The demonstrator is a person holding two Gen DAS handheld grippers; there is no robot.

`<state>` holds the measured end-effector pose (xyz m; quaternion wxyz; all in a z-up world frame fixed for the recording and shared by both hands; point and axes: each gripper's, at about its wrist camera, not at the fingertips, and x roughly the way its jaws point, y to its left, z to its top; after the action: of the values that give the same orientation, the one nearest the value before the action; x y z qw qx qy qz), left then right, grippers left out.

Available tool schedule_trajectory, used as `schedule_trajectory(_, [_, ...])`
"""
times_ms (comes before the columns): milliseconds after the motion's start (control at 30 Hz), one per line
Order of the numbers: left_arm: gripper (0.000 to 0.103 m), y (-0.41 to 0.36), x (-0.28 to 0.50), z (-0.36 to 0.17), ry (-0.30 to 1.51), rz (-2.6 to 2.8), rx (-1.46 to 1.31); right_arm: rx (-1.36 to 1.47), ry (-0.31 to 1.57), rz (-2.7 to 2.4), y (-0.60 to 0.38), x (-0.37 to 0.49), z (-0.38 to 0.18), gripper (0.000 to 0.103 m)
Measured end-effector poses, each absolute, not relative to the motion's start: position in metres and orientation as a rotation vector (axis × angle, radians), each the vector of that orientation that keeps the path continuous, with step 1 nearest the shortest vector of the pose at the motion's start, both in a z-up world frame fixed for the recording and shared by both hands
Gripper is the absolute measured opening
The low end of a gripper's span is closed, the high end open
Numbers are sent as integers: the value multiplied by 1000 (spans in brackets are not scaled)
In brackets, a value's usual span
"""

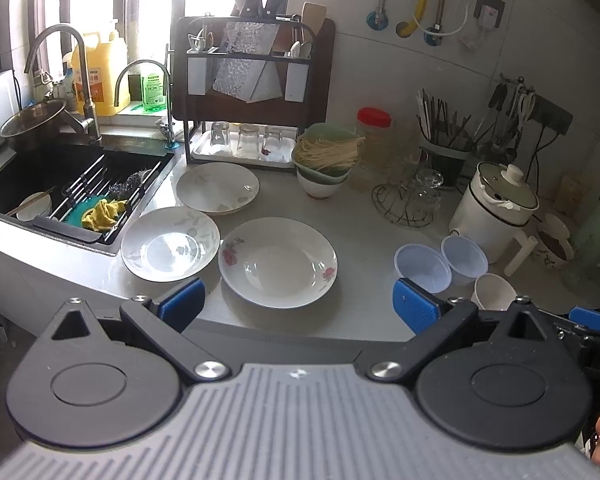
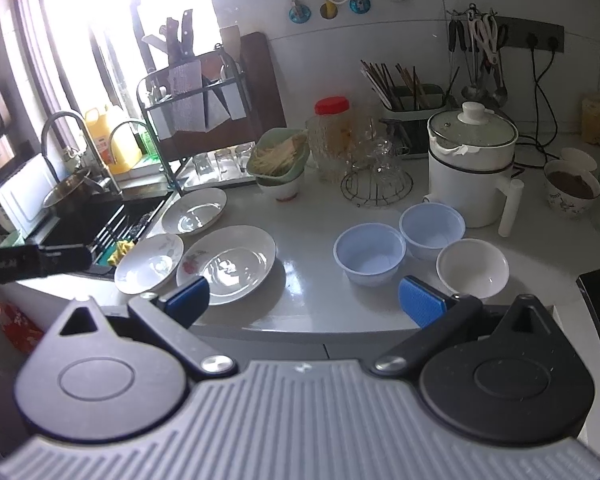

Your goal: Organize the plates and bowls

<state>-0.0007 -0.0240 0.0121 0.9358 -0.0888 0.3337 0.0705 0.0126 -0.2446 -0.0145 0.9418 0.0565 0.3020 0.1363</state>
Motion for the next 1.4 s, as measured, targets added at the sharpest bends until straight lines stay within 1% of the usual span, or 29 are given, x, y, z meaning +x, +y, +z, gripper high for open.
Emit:
schedule_trajectory(400, [102, -29, 9, 3, 699, 166, -195, 154, 654, 316, -249, 20, -28, 103])
schedule_trajectory(533, [102, -26, 22, -1, 731, 177, -243, 182, 626, 323, -257, 24, -30, 102])
schedule_trajectory(567, [102, -27, 24, -1, 725, 184, -230, 197, 612, 327, -260, 24, -30, 100])
schedule_trajectory(733, [102, -29, 36, -2, 722, 201, -216, 188, 597, 341, -267, 31, -31, 100])
schedule_trajectory(867, [102, -26, 45, -15, 740, 192, -245, 189, 612, 381, -267, 35, -40, 100])
schedule_trajectory(1133, [102, -7, 47, -41, 784, 204, -261, 178, 631, 435, -250, 41, -52, 99])
schedule_trajectory(1233, [102, 8, 53, -51, 798, 196, -270, 174, 642, 430, -239, 47, -58, 97])
schedule_trajectory(1400, [102, 42, 78, -67, 822, 165, -282, 165, 662, 423, -210, 60, -68, 95])
